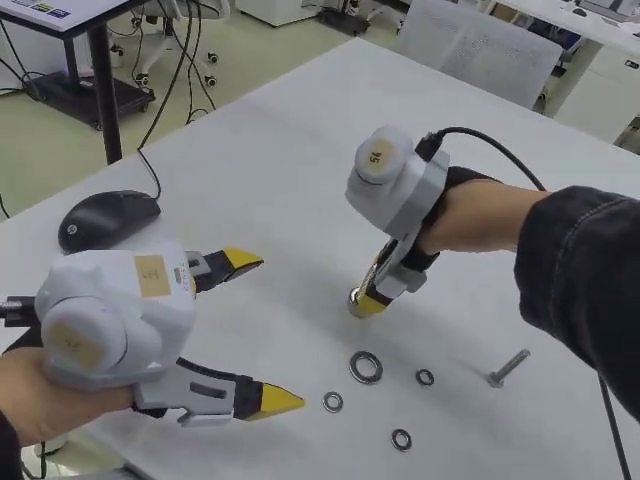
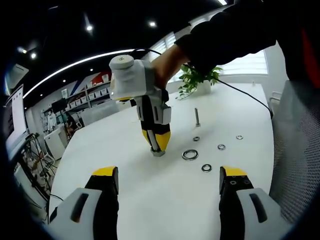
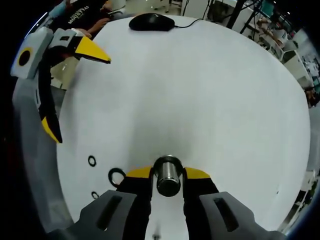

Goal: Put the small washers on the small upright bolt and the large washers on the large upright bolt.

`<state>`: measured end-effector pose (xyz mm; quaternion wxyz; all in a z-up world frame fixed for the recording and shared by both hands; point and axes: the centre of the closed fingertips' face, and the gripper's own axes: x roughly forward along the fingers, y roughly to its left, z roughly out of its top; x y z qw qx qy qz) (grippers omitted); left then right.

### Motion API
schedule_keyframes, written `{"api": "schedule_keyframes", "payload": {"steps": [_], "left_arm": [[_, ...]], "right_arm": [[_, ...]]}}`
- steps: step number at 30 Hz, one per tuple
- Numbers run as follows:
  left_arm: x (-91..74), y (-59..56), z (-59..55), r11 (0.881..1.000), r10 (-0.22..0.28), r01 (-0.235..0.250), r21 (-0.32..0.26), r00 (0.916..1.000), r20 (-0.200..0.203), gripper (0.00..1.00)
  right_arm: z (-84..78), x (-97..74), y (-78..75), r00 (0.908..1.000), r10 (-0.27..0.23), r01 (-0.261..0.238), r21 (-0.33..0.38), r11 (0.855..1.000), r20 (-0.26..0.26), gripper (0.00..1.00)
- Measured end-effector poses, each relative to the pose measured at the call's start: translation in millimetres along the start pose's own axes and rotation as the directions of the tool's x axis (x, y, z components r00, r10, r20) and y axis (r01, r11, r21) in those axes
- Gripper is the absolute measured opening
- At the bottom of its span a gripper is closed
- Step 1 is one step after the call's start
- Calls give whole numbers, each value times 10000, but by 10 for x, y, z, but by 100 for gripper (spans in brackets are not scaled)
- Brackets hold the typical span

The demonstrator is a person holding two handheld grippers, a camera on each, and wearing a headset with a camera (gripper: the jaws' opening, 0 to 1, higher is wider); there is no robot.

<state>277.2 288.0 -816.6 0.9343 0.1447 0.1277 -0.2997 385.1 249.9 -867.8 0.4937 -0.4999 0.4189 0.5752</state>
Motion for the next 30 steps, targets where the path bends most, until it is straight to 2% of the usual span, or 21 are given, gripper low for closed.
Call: {"api": "schedule_keyframes", "payload": {"steps": [7, 13, 15, 23, 30], "left_arm": [[5, -7, -3, 10000, -38, 38, -29, 10000, -17, 83], [8, -7, 0, 10000, -61, 61, -26, 10000, -27, 83], [10, -5, 1, 10000, -68, 68, -45, 10000, -38, 83], [19, -7, -7, 9999, -70, 69, -83, 9999, -81, 83], [24, -30, 33, 9999, -111, 110, -45, 9999, -49, 83]], "right_arm": [[-42, -5, -2, 9999, -53, 49, -295, 9996, -142, 24], [-60, -63, -9, 9999, -144, 144, -258, 9996, 8, 28], [-41, -89, -24, 9994, -259, 266, -339, 9991, 208, 28], [-107, -210, -48, 9979, -555, 566, -329, 9979, 329, 29], [-159, -317, 1, 9959, -750, 765, -293, 9966, 497, 29]]}}
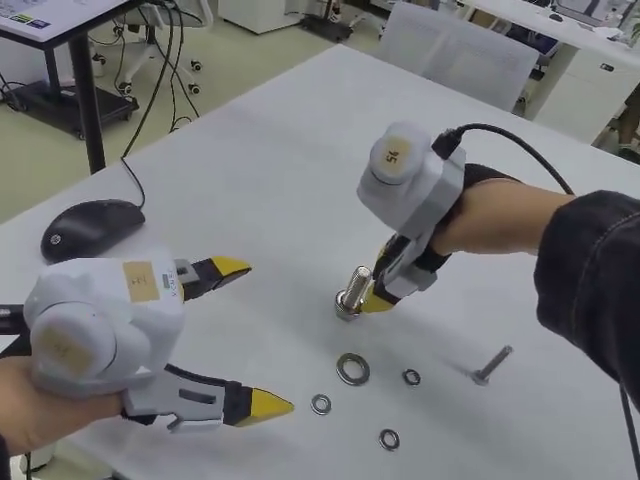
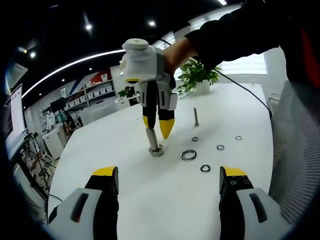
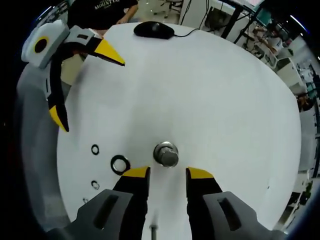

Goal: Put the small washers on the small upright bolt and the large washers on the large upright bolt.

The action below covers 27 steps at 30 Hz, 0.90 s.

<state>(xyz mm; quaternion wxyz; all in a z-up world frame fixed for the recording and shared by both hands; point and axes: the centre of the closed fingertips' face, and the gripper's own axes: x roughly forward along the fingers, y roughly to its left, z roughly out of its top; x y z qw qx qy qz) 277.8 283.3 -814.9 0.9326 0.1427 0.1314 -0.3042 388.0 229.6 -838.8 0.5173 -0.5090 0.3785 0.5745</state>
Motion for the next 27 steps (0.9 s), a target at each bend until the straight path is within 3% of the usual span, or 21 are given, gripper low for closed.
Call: {"api": "schedule_keyframes", "payload": {"steps": [10, 16, 27], "left_arm": [[-4, -11, 41, 10000, 0, 0, 88, 10000, 32, 83], [-29, -11, 46, 9999, 49, -49, 87, 10000, 33, 83], [-66, -15, 53, 9999, 112, -112, 53, 9999, 8, 83]], "right_arm": [[-114, -131, 93, 9997, -222, 221, 42, 9997, 94, 29], [-122, -194, 280, 9995, -216, 216, 15, 9998, 218, 29], [-169, -100, 501, 9999, 93, -91, -167, 9998, 125, 29]]}}
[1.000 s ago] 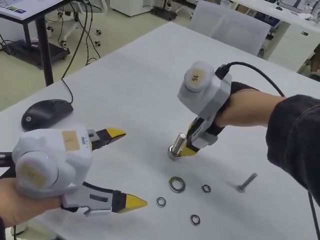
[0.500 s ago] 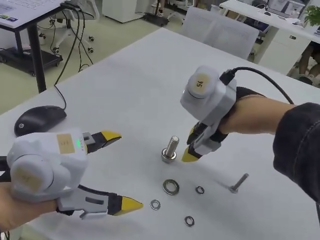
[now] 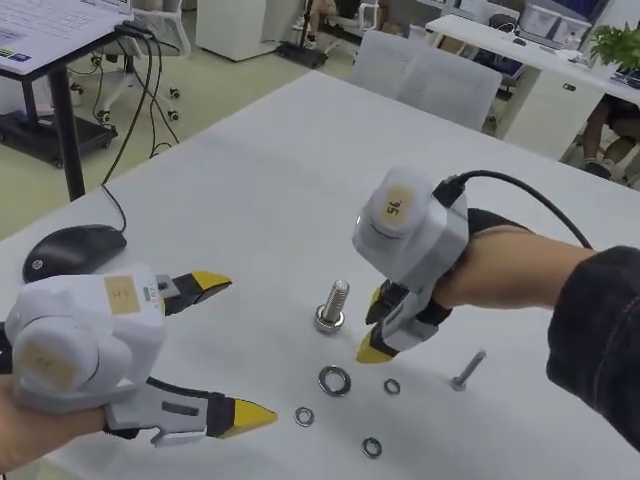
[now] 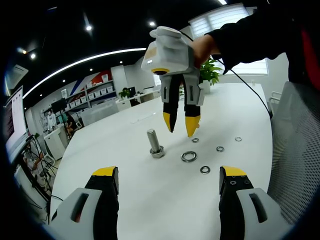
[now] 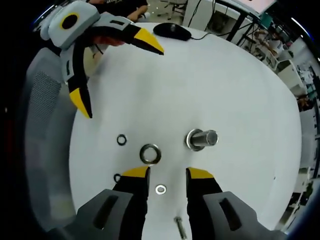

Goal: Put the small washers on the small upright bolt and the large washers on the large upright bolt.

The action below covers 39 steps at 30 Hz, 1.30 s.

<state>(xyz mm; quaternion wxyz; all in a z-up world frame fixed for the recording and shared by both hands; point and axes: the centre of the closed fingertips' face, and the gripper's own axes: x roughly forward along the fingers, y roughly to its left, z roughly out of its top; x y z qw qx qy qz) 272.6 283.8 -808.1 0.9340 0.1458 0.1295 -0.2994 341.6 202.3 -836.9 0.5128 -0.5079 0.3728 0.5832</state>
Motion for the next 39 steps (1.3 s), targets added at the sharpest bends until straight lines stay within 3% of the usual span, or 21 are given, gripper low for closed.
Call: {"api": "schedule_keyframes", "payload": {"steps": [13, 39], "left_arm": [[-57, 11, 2, 9999, 125, -125, -1, 9999, 25, 82], [-64, 5, -21, 9999, 133, -133, -82, 9999, 25, 81]], "right_arm": [[54, 240, 234, 9983, 554, -558, -235, 9982, -160, 29], [32, 401, 315, 9962, 768, -778, -218, 9967, -409, 28]]}}
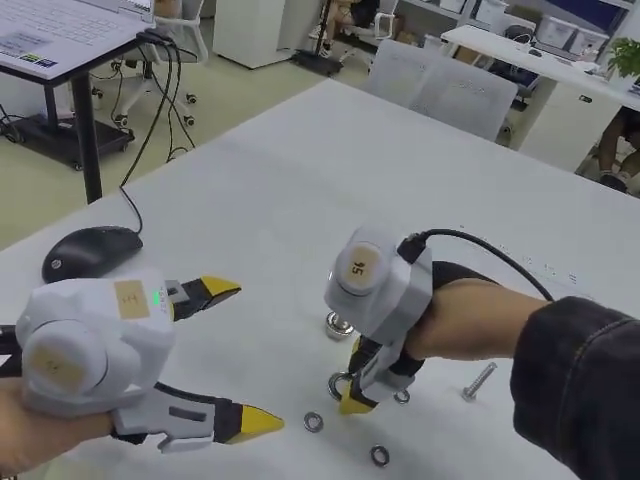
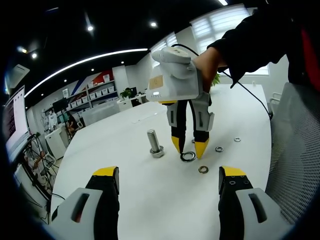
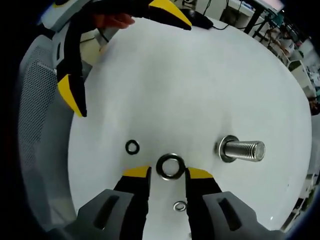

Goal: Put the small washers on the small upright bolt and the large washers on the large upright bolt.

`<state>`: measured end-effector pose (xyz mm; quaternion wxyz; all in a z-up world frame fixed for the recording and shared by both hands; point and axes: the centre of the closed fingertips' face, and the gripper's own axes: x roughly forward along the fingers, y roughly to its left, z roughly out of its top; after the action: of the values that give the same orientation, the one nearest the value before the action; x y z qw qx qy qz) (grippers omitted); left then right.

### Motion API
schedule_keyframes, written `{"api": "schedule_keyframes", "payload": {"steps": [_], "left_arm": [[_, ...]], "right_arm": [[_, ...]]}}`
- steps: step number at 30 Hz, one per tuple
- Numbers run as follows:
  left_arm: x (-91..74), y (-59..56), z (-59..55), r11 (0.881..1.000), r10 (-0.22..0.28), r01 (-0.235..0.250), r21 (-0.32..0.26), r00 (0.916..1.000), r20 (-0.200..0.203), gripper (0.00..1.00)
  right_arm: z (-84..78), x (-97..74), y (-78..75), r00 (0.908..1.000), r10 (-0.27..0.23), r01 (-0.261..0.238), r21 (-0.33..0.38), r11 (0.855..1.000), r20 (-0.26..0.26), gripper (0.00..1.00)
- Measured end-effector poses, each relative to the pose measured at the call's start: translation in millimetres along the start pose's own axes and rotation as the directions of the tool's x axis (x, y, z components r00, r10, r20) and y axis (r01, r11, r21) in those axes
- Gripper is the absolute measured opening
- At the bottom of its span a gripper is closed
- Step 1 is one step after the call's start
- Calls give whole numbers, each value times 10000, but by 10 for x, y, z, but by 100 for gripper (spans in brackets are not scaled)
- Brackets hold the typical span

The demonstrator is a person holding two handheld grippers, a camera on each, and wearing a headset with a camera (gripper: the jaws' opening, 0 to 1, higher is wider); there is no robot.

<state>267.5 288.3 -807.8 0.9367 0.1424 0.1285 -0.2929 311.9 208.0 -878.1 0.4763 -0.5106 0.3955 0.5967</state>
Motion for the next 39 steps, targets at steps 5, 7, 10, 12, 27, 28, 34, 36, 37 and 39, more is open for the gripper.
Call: {"api": "schedule_keyframes", "payload": {"steps": [5, 7, 10, 12, 27, 28, 34, 36, 37, 39], "left_arm": [[1, -5, -5, 10000, -2, 2, -24, 10000, -7, 81], [3, -5, -2, 10000, -4, 4, -27, 10000, 10, 81], [6, -13, 7, 10000, -12, 12, -7, 10000, 13, 81], [6, -18, 13, 10000, -20, 20, -8, 10000, 19, 81], [-1, -21, 13, 10000, -7, 7, -31, 10000, 0, 80], [0, -20, 12, 10000, -2, 2, -27, 10000, -4, 80], [13, -27, 8, 10000, -37, 37, -21, 10000, -22, 80], [17, -31, 7, 10000, -51, 50, -14, 10000, -22, 80], [19, -33, 8, 10000, -58, 58, -12, 10000, -13, 80], [21, -34, 10, 10000, -60, 60, -6, 10000, -15, 80]], "right_arm": [[-1, 1, 5, 10000, 12, -12, 27, 10000, 10, 28], [-2, 2, 13, 10000, 38, -38, 50, 10000, 2, 28], [-2, 2, 14, 10000, 51, -51, 84, 10000, 8, 28], [-3, 1, 16, 10000, 54, -54, 77, 10000, 9, 28], [6, -16, 10, 10000, 77, -77, 91, 9999, -21, 24], [5, -19, 11, 10000, 81, -81, 96, 9999, -17, 24], [1, -15, 7, 9999, 110, -110, 97, 9999, -17, 23], [-1, -12, 4, 9999, 112, -112, 103, 9999, -11, 23], [-2, -11, 4, 9999, 112, -112, 104, 9999, -9, 23], [-3, -9, 3, 9999, 113, -113, 117, 9999, 4, 23]]}}
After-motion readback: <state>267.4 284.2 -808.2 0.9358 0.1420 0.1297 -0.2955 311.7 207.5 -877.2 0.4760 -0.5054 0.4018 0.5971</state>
